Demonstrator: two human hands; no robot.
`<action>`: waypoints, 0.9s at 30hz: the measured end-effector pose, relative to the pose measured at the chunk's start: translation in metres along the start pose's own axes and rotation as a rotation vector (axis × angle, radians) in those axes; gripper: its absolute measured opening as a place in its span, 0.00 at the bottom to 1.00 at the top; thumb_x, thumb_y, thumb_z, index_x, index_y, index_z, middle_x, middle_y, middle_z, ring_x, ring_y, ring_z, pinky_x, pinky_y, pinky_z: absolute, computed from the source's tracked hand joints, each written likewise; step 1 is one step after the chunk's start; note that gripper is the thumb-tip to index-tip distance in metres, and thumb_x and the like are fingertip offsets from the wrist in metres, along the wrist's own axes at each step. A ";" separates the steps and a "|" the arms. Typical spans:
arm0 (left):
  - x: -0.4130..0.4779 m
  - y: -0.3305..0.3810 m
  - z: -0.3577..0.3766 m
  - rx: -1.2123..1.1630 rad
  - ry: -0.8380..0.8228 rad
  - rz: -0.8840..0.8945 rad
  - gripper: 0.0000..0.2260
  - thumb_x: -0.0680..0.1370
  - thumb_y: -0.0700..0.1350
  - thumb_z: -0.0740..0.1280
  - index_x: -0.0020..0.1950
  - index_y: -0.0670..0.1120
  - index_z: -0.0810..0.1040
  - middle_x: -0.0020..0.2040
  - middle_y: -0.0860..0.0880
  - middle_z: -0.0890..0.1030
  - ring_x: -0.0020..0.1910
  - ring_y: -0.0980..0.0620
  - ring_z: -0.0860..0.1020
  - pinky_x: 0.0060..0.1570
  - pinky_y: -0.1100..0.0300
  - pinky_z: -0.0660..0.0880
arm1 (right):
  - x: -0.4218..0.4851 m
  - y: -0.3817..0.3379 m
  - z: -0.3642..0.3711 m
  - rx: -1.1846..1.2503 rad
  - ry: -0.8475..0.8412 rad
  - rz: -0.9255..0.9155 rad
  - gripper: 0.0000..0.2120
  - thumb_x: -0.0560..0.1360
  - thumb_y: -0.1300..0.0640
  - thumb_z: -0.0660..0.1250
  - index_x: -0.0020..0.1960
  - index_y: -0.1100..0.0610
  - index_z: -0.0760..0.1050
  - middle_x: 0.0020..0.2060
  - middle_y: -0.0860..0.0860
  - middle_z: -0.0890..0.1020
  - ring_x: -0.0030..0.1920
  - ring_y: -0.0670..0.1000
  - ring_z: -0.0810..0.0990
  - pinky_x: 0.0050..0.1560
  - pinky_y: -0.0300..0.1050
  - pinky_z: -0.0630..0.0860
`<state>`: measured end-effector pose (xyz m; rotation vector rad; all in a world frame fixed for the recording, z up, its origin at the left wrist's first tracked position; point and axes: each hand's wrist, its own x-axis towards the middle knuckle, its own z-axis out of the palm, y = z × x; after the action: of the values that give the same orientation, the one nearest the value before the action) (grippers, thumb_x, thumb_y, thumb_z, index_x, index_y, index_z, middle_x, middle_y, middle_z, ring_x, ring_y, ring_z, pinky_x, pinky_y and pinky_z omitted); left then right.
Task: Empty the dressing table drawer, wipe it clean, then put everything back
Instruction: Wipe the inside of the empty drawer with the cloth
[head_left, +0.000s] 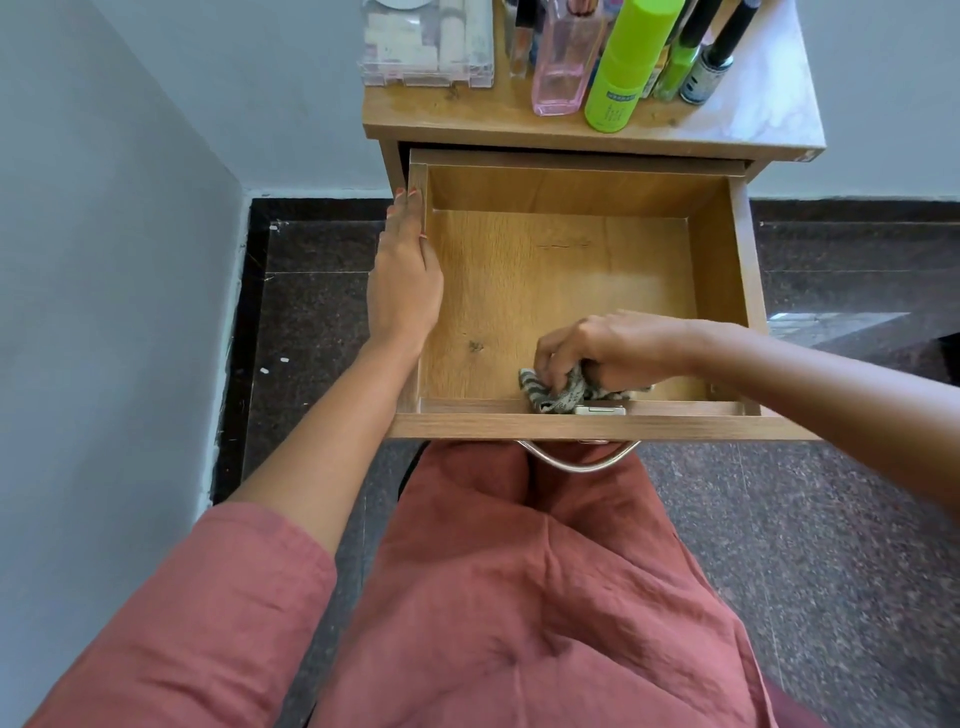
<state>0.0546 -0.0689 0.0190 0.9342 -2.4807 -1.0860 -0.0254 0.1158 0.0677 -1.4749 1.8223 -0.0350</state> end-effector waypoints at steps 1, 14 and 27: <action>0.000 0.001 0.001 0.051 0.000 0.010 0.20 0.81 0.42 0.51 0.74 0.47 0.58 0.76 0.48 0.57 0.73 0.47 0.62 0.67 0.52 0.68 | 0.006 -0.002 0.001 0.019 0.010 -0.014 0.19 0.65 0.75 0.59 0.45 0.55 0.79 0.51 0.43 0.78 0.53 0.48 0.77 0.40 0.43 0.72; 0.001 -0.002 0.004 0.397 -0.073 0.083 0.25 0.82 0.48 0.51 0.75 0.41 0.46 0.77 0.44 0.45 0.76 0.47 0.46 0.75 0.54 0.46 | 0.006 0.000 0.013 0.076 0.100 -0.021 0.19 0.65 0.73 0.59 0.45 0.54 0.80 0.54 0.44 0.78 0.53 0.48 0.77 0.40 0.41 0.72; 0.000 -0.002 0.006 0.371 -0.048 0.097 0.25 0.82 0.47 0.52 0.75 0.41 0.48 0.77 0.44 0.48 0.76 0.48 0.47 0.75 0.54 0.48 | -0.084 0.052 0.011 -0.125 -0.061 0.179 0.13 0.70 0.70 0.63 0.43 0.55 0.80 0.54 0.46 0.76 0.57 0.48 0.75 0.44 0.33 0.74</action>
<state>0.0529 -0.0662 0.0139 0.8775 -2.7914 -0.6355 -0.0599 0.2085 0.0814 -1.3753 1.9285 0.2129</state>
